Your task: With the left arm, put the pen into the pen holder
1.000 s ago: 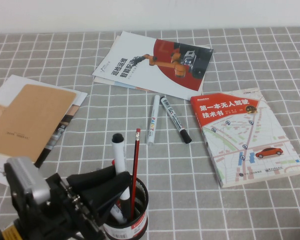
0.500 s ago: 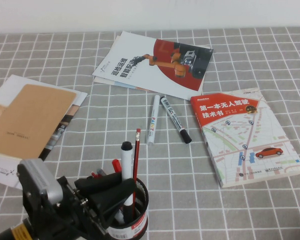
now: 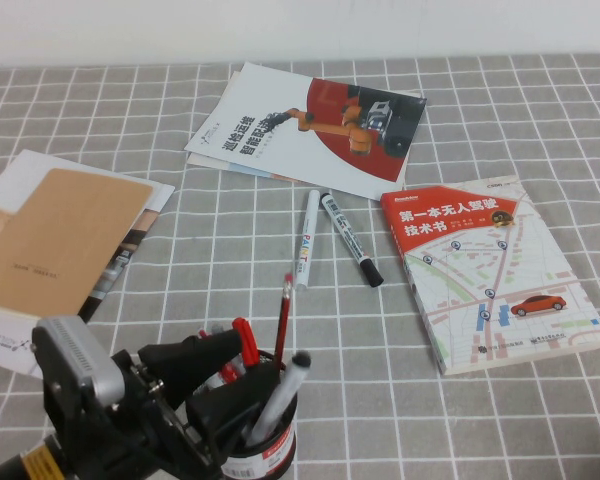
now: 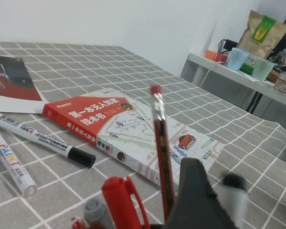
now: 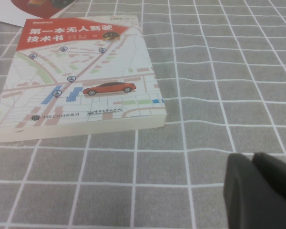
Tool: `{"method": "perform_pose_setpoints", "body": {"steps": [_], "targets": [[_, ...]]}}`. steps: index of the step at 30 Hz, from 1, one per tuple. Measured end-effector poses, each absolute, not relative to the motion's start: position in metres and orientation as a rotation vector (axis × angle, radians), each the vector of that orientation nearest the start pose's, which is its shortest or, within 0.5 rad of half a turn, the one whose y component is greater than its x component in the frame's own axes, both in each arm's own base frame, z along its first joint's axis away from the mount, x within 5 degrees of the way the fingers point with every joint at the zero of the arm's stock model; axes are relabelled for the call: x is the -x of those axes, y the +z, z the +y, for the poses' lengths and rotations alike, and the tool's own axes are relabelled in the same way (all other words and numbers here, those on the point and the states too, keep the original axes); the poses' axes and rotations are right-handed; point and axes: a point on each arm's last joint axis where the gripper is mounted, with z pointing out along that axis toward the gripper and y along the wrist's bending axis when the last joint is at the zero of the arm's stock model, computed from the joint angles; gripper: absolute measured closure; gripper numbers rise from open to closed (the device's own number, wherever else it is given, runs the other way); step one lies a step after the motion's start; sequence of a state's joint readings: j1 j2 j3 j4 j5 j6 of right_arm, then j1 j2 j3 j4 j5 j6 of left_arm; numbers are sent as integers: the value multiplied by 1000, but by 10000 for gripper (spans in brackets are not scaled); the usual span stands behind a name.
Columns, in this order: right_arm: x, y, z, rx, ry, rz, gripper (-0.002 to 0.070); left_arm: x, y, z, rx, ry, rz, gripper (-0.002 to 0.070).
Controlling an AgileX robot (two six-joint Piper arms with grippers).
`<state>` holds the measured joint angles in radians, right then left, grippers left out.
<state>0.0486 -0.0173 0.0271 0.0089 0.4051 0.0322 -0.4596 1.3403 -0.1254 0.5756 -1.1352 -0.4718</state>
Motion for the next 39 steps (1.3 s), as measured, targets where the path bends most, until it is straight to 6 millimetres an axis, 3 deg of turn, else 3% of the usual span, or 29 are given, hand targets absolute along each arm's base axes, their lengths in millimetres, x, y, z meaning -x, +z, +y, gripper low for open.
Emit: {"method": "perform_pose_setpoints", "body": {"steps": [4,9,11,14,19,23,29,39], "targets": [[-51,169,3,10,64,1899,691,-139,191,-119,-603,-935,1565,330],[-51,169,3,10,64,1899,691,-134,204,-114,-570,-928,1542,505],[-51,169,3,10,64,1899,691,-133,211,-111,-552,-896,1560,610],[-51,169,3,10,64,1899,691,-133,227,-105,-529,-815,1575,655],[-51,169,3,10,64,1899,691,-129,258,-89,-451,-661,1600,672],[-51,169,3,10,64,1899,692,-115,279,-73,-412,-563,1564,675],[-51,169,3,10,64,1899,691,-93,284,-46,-314,-410,1603,675],[-51,169,3,10,64,1899,691,-69,286,-23,-157,-397,1596,675]]}}
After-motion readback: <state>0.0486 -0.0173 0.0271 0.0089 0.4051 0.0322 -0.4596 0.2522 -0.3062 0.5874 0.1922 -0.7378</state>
